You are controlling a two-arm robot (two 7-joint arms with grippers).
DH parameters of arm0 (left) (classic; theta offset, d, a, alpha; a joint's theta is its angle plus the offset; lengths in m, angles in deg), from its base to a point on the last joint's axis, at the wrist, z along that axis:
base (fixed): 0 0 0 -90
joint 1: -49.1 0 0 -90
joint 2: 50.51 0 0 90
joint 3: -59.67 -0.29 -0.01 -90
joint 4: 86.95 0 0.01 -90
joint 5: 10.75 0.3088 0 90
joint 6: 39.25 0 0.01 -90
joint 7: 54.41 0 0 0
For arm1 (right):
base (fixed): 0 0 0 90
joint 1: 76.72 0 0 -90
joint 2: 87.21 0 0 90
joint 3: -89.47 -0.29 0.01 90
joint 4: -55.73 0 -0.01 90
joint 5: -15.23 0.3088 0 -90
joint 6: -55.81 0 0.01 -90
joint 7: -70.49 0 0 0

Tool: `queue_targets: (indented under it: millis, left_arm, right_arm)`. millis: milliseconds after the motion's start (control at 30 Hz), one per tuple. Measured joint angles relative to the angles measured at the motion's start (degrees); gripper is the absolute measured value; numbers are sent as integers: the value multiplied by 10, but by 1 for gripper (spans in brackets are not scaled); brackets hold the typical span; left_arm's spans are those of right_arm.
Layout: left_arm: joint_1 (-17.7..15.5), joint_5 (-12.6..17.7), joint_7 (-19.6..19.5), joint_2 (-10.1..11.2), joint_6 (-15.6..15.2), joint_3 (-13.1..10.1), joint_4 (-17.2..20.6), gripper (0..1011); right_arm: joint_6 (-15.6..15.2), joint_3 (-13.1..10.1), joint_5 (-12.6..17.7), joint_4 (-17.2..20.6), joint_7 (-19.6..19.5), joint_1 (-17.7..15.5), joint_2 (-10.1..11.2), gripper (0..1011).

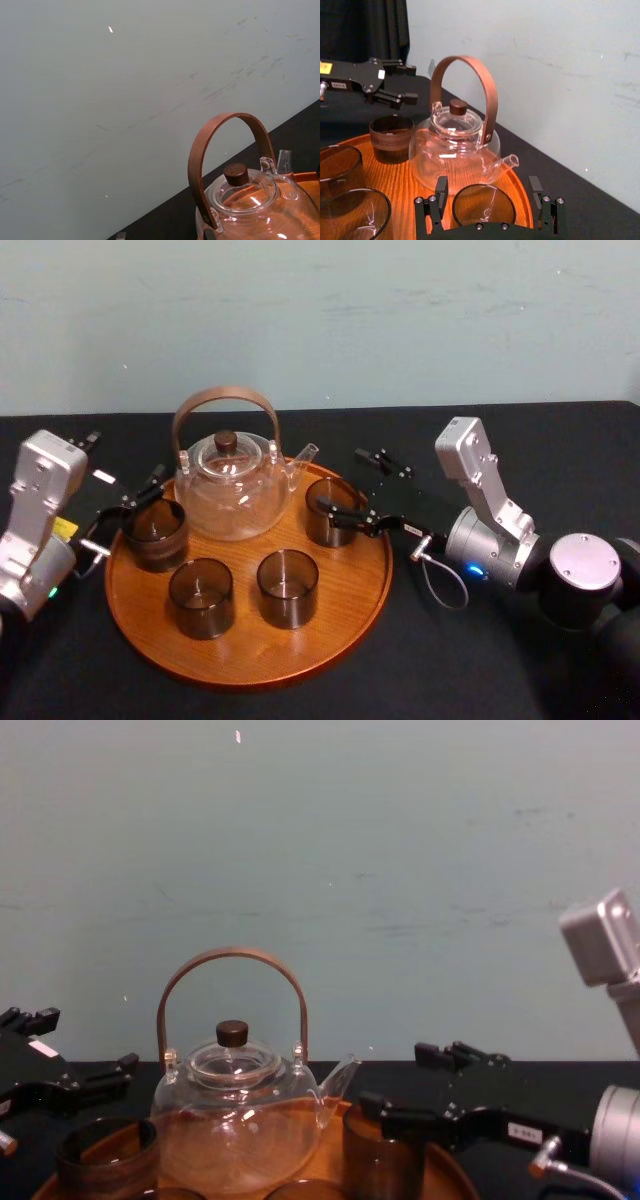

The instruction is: Pick up the glass from the table and place it on the tray.

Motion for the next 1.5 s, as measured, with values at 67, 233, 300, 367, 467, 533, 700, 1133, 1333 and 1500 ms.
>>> queue_targets:
  millis: [67,233,300,367,467,533,700,1133,1333,1500]
  left_arm:
    - [0,0,0,0,0,0,0,1001]
    - [0,0,0,0,0,0,0,1001]
    - [0,0,0,0,0,0,0,1001]
    - [0,0,0,0,0,0,0,1001]
    - [0,0,0,0,0,0,0,1001]
    - [0,0,0,0,0,0,0,1001]
    - [0,0,0,0,0,0,0,1001]
    - [0,0,0,0,0,0,0,1001]
    - [0,0,0,0,0,0,0,1001]
    - [0,0,0,0,0,0,0,1001]
  right_arm:
    - [0,-2,2,14,0,-5,5,1002]
    - [0,-8,9,43,-1,-16,15,1002]
    - [0,-13,15,59,-3,-24,21,1003]
    - [2,-21,22,73,-7,-34,27,1002]
    - [5,-30,29,87,-11,-45,33,1002]
    - [7,-37,34,96,-16,-54,40,1002]
    - [10,-59,41,118,-31,-78,56,1002]
    - [20,-117,55,150,-59,-138,83,1002]
    - [20,-134,54,152,-68,-157,87,1002]
    - [19,-140,49,143,-72,-162,84,1002]
